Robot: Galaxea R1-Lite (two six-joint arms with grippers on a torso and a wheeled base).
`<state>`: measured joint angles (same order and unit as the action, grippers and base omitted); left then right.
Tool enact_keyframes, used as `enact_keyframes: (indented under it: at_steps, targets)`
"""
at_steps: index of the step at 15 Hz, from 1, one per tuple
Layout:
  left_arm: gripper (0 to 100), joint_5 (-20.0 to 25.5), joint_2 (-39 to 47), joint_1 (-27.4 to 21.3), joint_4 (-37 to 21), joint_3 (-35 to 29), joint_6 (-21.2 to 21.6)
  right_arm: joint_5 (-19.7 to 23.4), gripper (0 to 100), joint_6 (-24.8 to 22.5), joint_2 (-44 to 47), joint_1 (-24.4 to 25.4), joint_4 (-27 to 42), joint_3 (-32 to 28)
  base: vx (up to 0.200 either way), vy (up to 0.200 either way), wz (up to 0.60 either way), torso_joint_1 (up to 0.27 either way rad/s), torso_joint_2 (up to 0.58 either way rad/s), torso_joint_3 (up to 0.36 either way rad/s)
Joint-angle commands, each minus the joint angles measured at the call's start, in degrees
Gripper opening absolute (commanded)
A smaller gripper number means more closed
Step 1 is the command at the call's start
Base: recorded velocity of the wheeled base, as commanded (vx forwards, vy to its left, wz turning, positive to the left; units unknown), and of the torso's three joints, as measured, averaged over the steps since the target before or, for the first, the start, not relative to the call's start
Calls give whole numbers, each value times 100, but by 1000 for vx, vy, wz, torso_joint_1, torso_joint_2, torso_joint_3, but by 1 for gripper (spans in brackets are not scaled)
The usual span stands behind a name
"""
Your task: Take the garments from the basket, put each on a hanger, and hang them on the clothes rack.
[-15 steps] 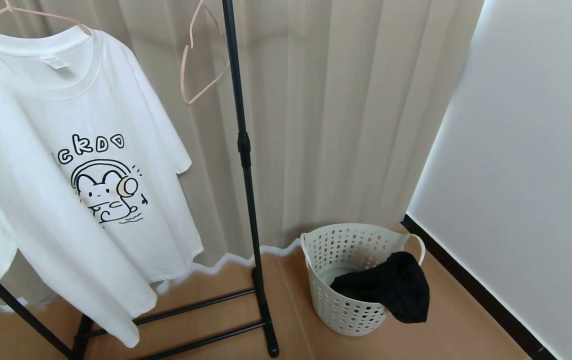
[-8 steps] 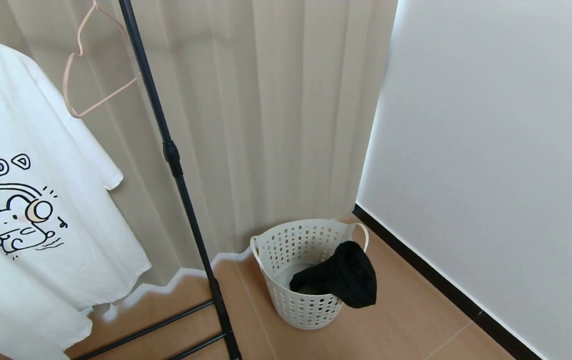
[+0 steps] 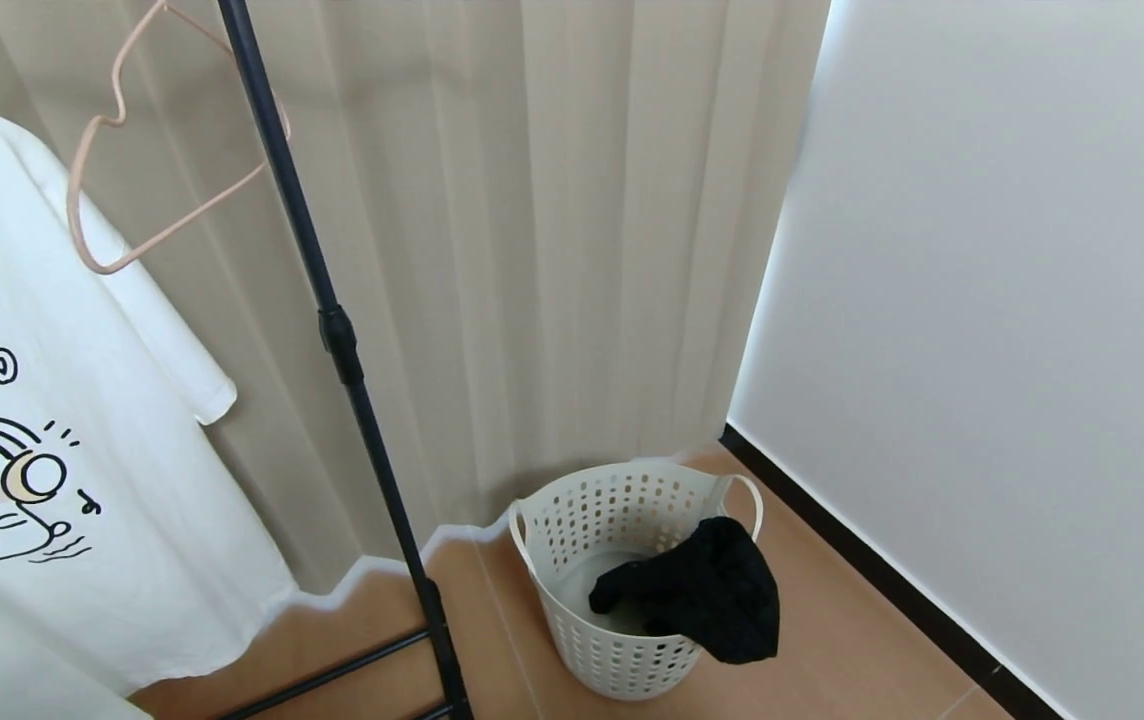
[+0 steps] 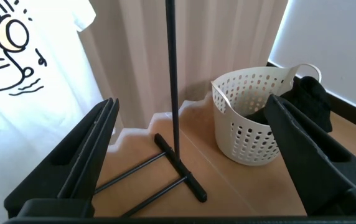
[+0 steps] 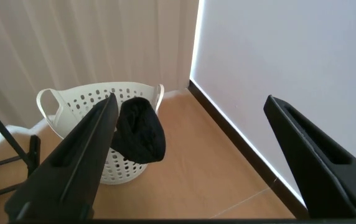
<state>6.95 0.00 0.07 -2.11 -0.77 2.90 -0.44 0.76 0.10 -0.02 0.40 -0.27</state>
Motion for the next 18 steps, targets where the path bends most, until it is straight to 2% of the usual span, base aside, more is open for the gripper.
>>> enact_keyframes:
  at_steps: [1,8,18]
  targets:
    - [100,-1,0,10,0,-2,0,0,100,4,8,2,-5,0,0,0,0,0,0,0]
    - [100,-9,0,10,-9,-2,-18,-9,100,4,8,2,-5,9,0,0,0,-1,1,-30]
    - [100,-18,9,1,-9,-2,-44,-9,100,12,8,2,-14,9,0,0,0,4,4,-193]
